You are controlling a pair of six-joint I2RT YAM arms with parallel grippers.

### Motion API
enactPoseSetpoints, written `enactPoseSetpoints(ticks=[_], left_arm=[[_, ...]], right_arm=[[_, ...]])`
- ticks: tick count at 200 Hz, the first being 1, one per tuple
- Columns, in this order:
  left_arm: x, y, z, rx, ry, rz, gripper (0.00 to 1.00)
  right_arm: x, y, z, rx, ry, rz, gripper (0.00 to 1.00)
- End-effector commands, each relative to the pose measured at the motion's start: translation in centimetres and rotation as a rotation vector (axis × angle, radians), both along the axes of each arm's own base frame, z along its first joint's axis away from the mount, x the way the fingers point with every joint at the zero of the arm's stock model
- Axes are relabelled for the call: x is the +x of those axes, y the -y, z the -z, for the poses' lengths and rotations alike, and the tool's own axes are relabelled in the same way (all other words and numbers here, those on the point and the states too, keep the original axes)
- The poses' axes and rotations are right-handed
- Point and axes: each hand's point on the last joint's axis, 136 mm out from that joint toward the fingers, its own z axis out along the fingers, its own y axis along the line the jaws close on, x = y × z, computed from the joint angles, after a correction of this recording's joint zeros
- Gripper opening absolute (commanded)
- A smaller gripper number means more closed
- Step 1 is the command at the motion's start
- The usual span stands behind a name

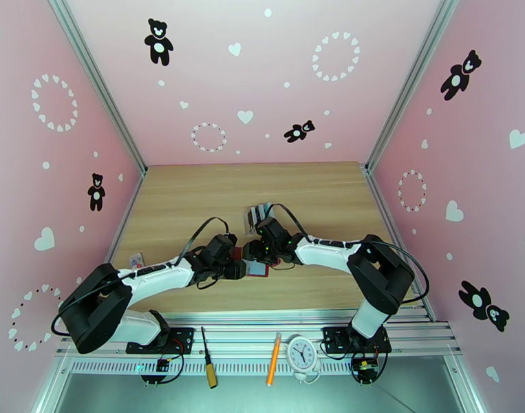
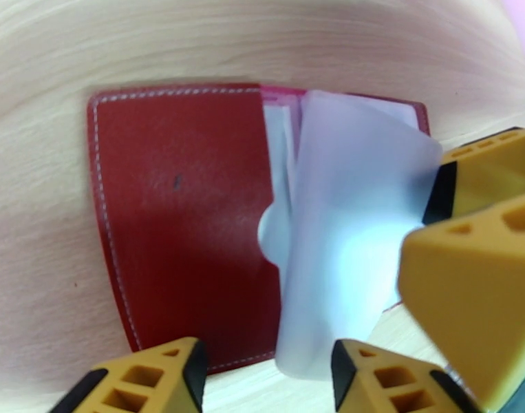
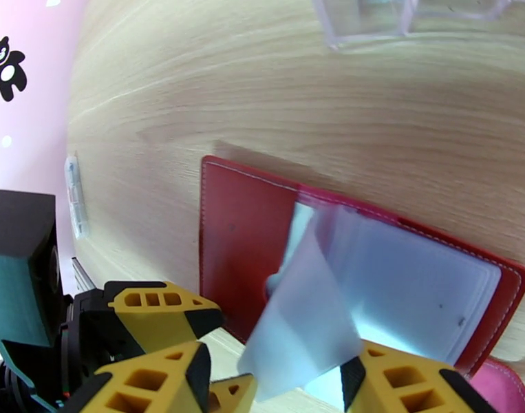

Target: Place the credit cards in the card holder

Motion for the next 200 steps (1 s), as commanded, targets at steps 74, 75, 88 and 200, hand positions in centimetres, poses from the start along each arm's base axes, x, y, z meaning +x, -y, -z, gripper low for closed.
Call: enactPoseSetpoints(ticks=[74, 75, 88, 200], left_arm=[[1.3, 0.3, -3.9, -0.004, 0.053, 0.001, 0.58], [1.3, 0.3, -3.9, -0.002, 0.054, 0.000, 0.58], [1.2, -0.3, -4.4, 0.011, 0.070, -0.010, 0.58], [0.2, -6.9, -3.3, 0.068, 0.102, -0.167, 0.58]], right_arm=[[0.4, -2.1, -1.9, 0.061, 0.014, -0.019, 0.56], [0.4, -2.1, -2.0, 0.062, 0.015, -0.019, 0.56], [0.4, -2.4, -1.9, 0.062, 0.013, -0.026, 0.56], [0.0, -5.4, -0.2, 0.087, -0.024, -0.060, 0.56]])
